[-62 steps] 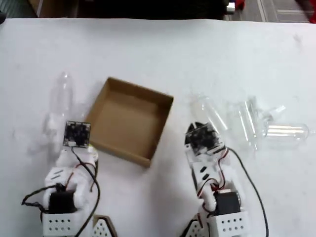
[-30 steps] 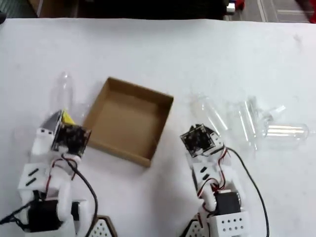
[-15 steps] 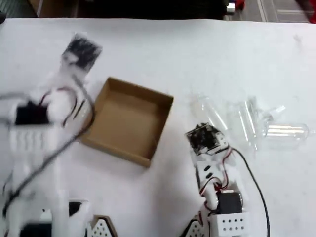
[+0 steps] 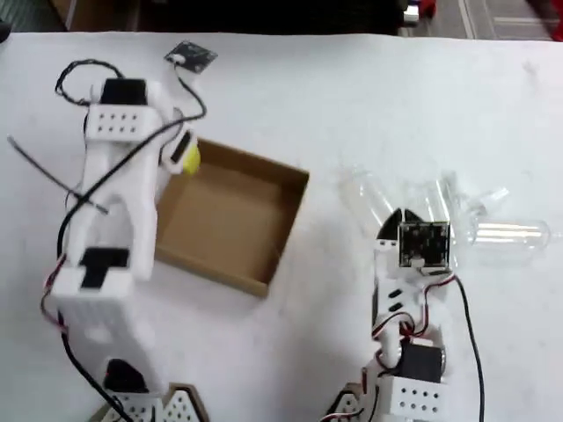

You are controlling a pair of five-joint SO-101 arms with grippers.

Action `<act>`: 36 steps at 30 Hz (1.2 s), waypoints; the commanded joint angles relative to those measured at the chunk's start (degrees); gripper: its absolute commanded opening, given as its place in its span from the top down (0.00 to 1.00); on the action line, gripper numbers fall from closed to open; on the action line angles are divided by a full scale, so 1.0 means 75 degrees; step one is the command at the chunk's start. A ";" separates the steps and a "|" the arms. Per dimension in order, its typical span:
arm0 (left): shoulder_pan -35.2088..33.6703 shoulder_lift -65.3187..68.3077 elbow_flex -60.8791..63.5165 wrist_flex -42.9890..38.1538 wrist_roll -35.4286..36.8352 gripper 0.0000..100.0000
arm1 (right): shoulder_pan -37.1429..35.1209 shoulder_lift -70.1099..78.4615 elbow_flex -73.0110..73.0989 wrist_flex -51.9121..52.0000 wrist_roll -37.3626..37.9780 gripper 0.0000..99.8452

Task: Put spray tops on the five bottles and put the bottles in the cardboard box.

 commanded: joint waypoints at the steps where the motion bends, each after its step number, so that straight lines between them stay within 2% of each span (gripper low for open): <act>1: -0.0158 0.1037 -0.1735 0.0645 0.0105 0.82 | 0.0088 0.0029 0.0082 -0.0158 -0.0059 0.98; 8: -0.0440 0.2702 -0.3763 0.1008 0.0176 0.82 | -0.0123 0.0170 0.0082 -0.0170 -0.0059 0.98; 17: -0.0404 0.3897 -0.4067 0.1043 0.0176 0.82 | -0.0182 0.0990 0.0105 -0.1061 -0.0047 0.98; 19: -0.0287 0.3944 -0.4067 0.1067 0.0188 0.86 | -0.0182 0.1061 0.0105 -0.1131 -0.0047 0.98; 21: -0.0100 0.3956 -0.4021 0.1102 0.0270 0.95 | -0.0182 0.1084 0.0105 -0.1155 -0.0047 0.98; 22: -0.0006 0.3968 -0.4009 0.1102 0.0527 0.99 | -0.0182 0.1084 0.0105 -0.1155 -0.0047 0.98; 24: 0.0123 0.3991 -0.4009 0.1172 0.1465 0.95 | -0.0182 0.1084 0.0105 -0.1155 -0.0047 0.98; 26: 0.0217 0.3991 -0.3997 0.1207 0.2520 0.98 | -0.0182 0.1096 0.0105 -0.1155 -0.0047 0.98; 28: 0.0322 0.3991 -0.4032 0.1207 0.3177 0.98 | -0.0182 0.1096 0.0105 -0.1143 -0.0047 0.98; 36: 0.0533 0.3827 -0.4067 0.1301 0.3856 0.98 | -0.0182 0.1096 0.0105 -0.1143 -0.0047 0.98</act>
